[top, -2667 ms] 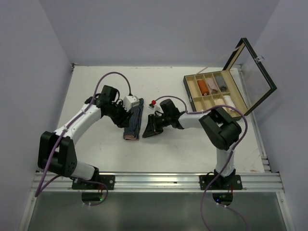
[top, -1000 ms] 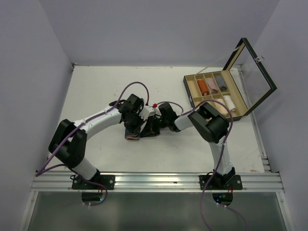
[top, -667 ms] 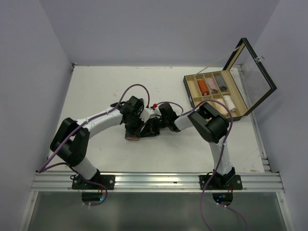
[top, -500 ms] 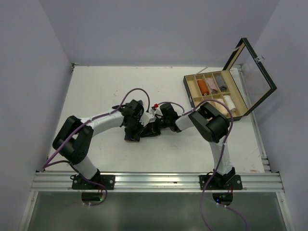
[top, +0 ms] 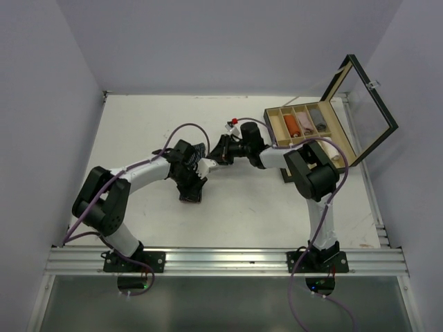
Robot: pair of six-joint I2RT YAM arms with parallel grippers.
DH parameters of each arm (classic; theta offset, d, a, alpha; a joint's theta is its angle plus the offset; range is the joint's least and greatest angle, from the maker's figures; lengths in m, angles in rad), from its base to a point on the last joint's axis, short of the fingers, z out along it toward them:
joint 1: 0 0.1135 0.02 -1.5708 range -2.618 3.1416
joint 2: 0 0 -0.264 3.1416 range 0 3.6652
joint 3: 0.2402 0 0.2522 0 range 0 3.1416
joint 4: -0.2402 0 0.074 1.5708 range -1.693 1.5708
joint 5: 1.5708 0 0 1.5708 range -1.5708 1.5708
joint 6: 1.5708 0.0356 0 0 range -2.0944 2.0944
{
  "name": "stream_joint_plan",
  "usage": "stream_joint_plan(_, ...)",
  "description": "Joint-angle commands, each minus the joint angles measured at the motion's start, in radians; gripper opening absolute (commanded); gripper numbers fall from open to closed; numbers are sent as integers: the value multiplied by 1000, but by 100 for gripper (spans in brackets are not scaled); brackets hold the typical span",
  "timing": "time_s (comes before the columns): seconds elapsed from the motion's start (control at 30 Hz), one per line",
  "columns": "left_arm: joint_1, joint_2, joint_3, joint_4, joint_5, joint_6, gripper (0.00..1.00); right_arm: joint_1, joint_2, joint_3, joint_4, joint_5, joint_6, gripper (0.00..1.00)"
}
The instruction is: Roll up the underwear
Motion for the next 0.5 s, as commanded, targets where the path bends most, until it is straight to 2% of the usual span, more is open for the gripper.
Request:
stream_joint_plan(0.0, 71, 12, 11, -20, 102, 78, 23, 9, 45, 112, -43, 40, -42, 21)
stream_joint_plan(0.13, 102, 18, 19, -43, 162, 116, 27, 22, 86, 230, -192, 115, -123, 23)
stream_joint_plan(0.33, 102, 2, 10, -38, 145, 113, 29, 62, 140, 344, -362, 238, -208, 27)
stream_joint_plan(0.47, 102, -9, -1, -43, 139, 112, 29, 68, 125, 332, -369, 278, -213, 30)
